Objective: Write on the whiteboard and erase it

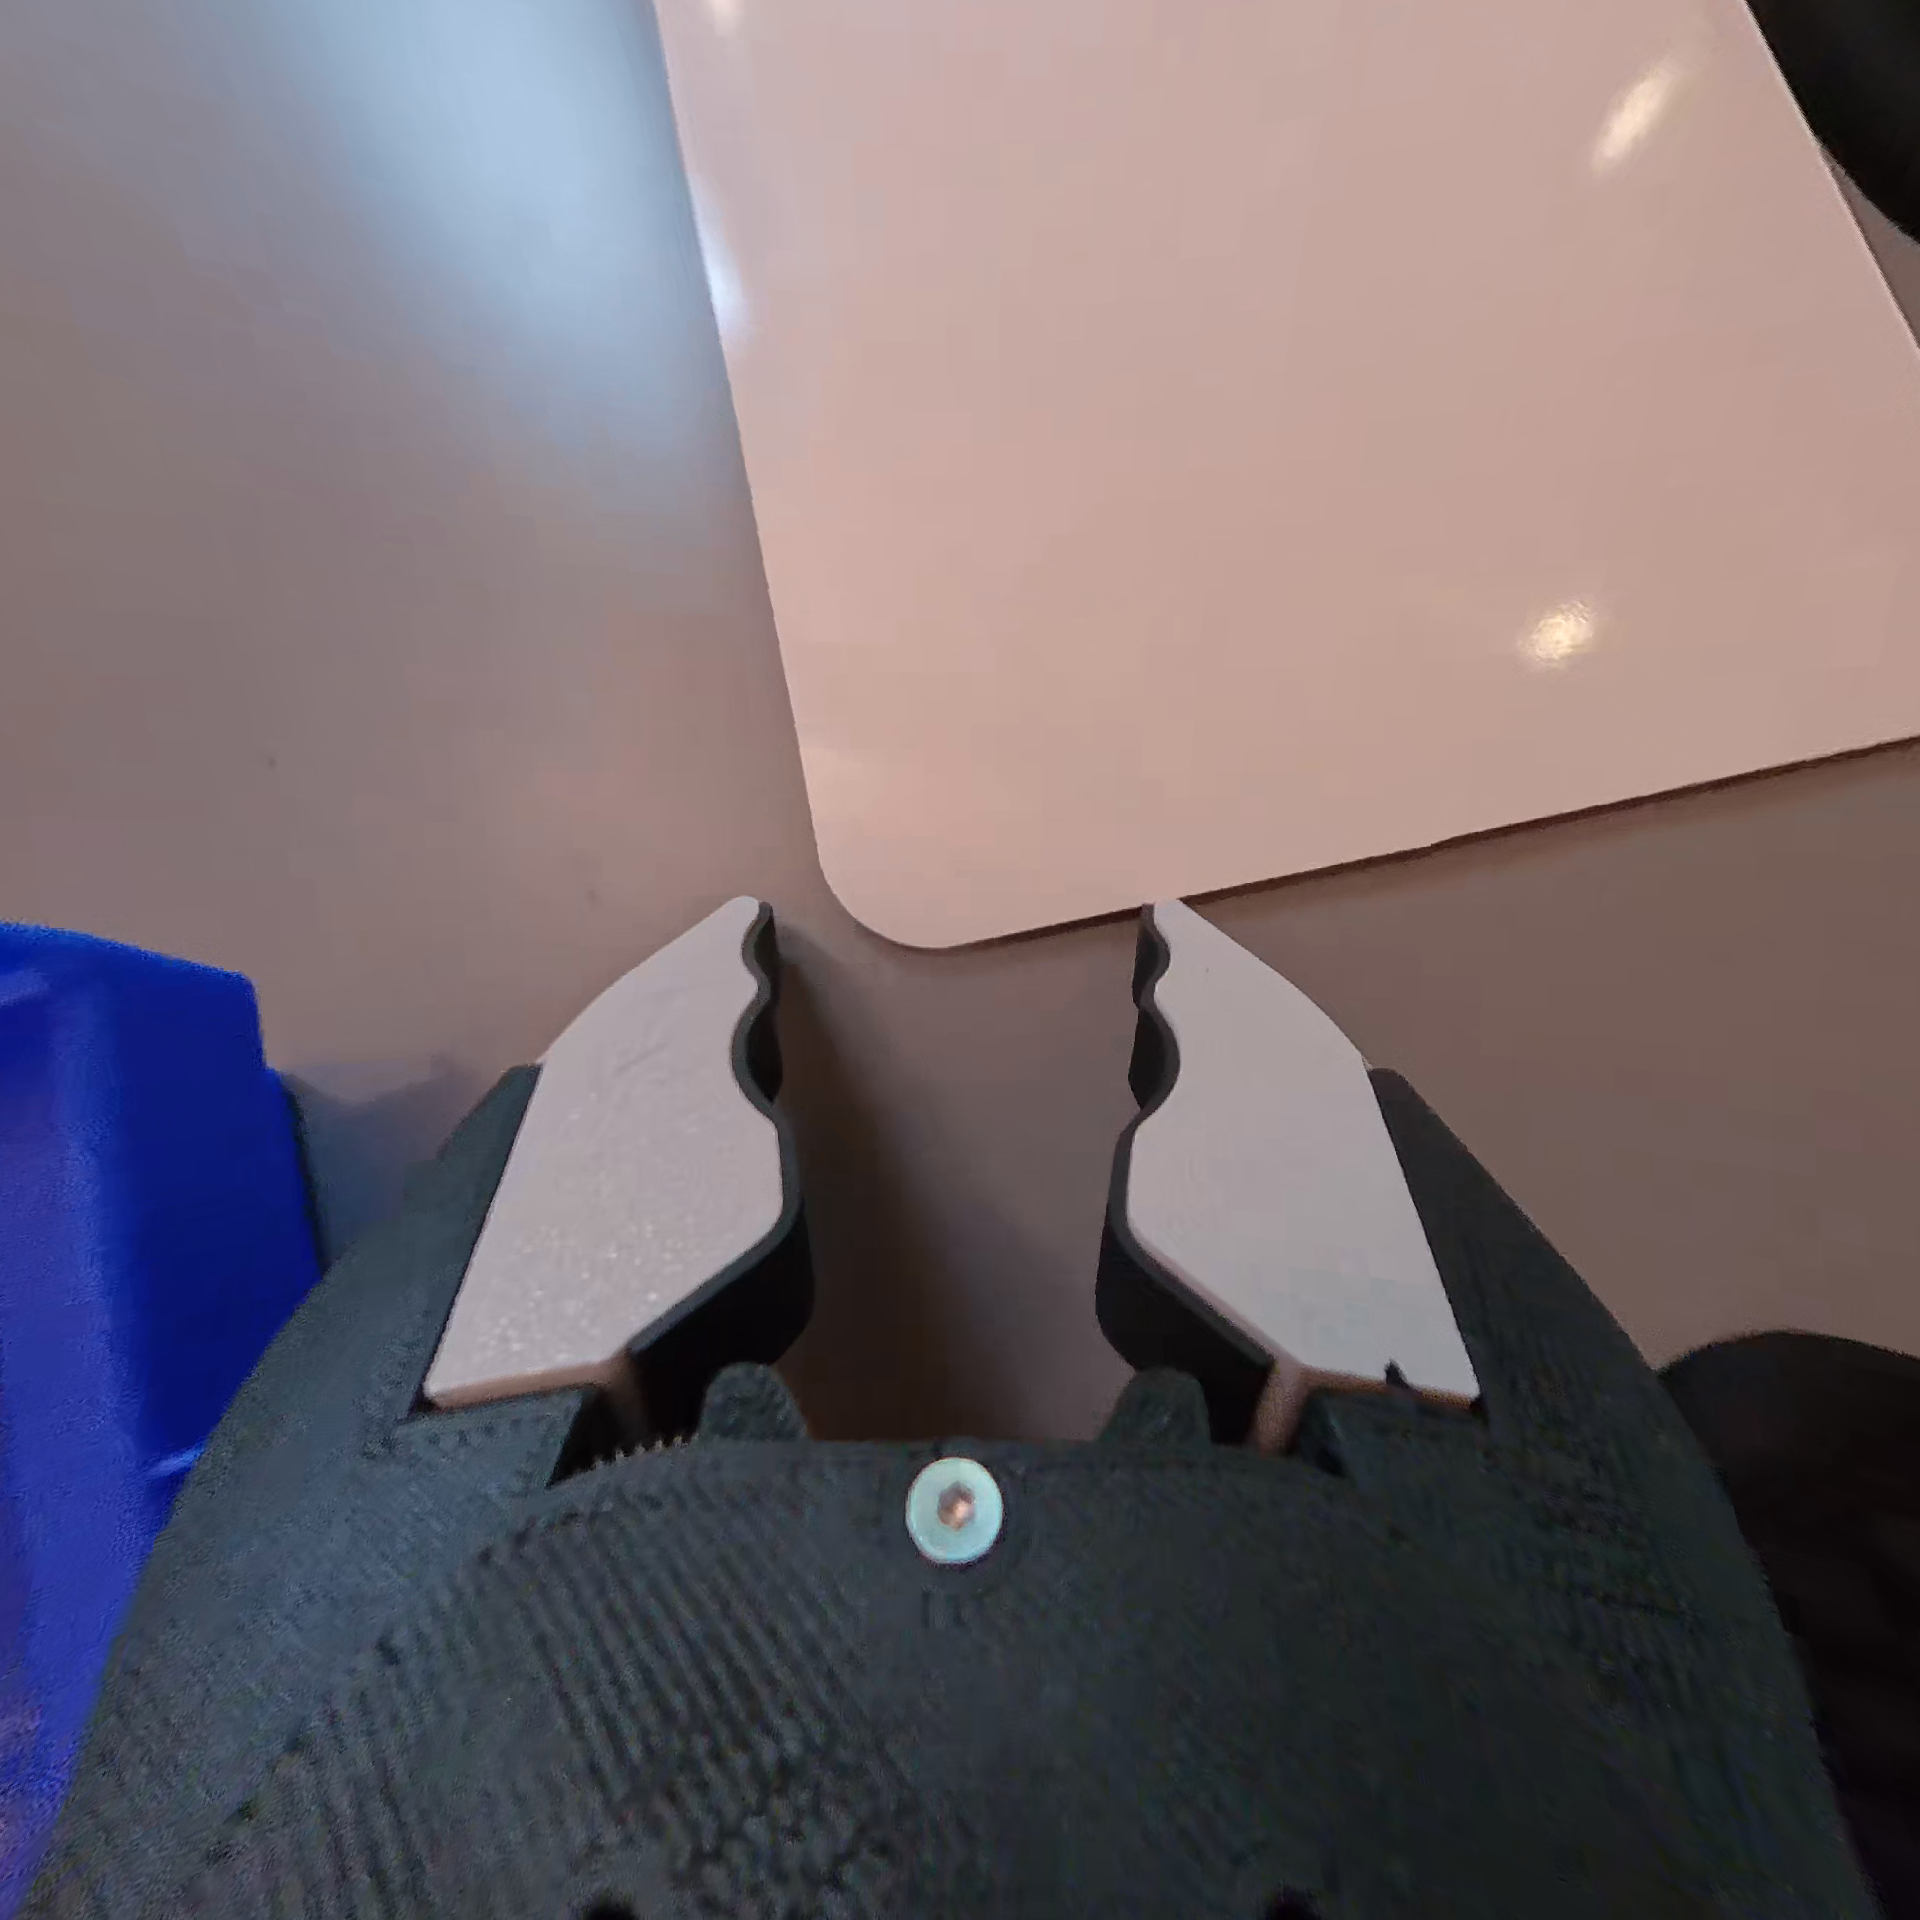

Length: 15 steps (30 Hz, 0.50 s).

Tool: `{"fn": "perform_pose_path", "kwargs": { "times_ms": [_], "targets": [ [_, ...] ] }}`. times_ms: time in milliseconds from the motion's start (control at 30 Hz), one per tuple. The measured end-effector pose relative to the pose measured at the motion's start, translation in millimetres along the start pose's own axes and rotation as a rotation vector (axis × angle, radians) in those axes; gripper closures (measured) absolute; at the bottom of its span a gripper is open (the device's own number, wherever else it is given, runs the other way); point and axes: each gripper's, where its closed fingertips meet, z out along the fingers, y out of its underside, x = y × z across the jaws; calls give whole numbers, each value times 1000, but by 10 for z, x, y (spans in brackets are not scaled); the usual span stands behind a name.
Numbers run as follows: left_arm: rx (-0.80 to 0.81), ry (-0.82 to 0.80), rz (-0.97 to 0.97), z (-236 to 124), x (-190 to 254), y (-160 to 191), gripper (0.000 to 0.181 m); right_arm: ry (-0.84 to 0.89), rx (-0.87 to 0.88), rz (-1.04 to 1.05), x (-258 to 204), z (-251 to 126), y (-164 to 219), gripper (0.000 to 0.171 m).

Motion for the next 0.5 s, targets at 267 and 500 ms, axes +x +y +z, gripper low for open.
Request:
{"fn": "perform_pose_path", "kwargs": {
  "times_ms": [267, 500],
  "targets": [
    [136, -27, 8, -17, -92, -43, 121, -24, -227, -16, -153, -110, 354, 90],
    [132, -9, 13, -22, -68, -30, 118, 51, -400, 1, -231, -253, 586, 92]
  ]
}}
